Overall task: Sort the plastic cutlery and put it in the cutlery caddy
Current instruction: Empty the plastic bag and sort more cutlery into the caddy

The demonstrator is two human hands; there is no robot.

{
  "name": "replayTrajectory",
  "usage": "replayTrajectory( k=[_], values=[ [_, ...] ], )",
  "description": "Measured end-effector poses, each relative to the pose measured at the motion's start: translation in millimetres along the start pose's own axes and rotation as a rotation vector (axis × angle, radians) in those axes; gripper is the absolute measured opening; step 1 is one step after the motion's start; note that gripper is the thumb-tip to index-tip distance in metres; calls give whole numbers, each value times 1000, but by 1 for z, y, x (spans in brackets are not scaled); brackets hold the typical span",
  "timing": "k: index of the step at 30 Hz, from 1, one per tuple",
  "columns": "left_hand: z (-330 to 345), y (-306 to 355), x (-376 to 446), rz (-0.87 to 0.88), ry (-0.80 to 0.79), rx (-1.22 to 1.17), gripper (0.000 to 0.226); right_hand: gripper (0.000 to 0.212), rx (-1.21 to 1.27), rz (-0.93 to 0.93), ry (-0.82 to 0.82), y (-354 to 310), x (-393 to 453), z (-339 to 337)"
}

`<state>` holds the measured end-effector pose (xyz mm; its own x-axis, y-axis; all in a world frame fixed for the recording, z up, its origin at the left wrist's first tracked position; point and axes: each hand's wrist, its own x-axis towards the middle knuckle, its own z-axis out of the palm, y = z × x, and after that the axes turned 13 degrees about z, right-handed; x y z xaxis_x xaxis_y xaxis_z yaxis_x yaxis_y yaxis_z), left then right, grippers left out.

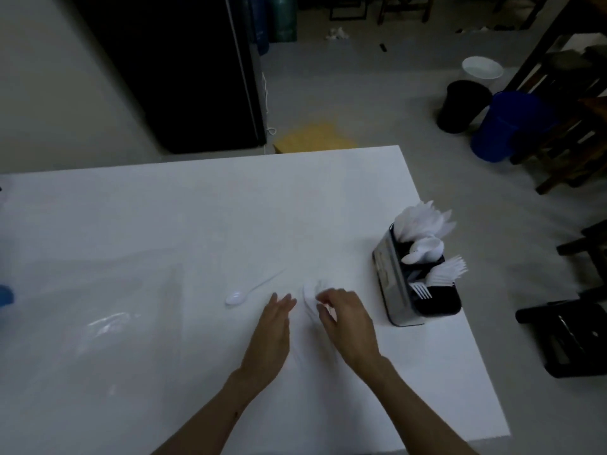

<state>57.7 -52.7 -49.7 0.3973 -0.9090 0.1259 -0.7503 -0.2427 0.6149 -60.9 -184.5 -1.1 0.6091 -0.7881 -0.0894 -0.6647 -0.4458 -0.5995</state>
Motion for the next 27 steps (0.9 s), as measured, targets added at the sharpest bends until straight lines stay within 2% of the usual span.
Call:
replayTrajectory(
  k=[4,8,14,17,23,27],
  values=[
    [2,-25,-48,328,-238,160,52,15,-215,181,-71,4,-29,34],
    [-6,-31,-62,459,-305,297,43,19,-352,309,-20,0,-39,51],
    [-19,-52,-69,507,-348,348,46,15,-395,311,22,-12,-44,66],
    [-22,-60,-71,490,-357,328,51,26,-359,398,73,-15,-47,66],
    [-25,-55,-69,443,-376,261,44,19,-425,503,45,-13,-41,63],
    [-23,-46,-66,374,-266,183,45,18,-389,529,-3,-14,-36,61]
  ],
)
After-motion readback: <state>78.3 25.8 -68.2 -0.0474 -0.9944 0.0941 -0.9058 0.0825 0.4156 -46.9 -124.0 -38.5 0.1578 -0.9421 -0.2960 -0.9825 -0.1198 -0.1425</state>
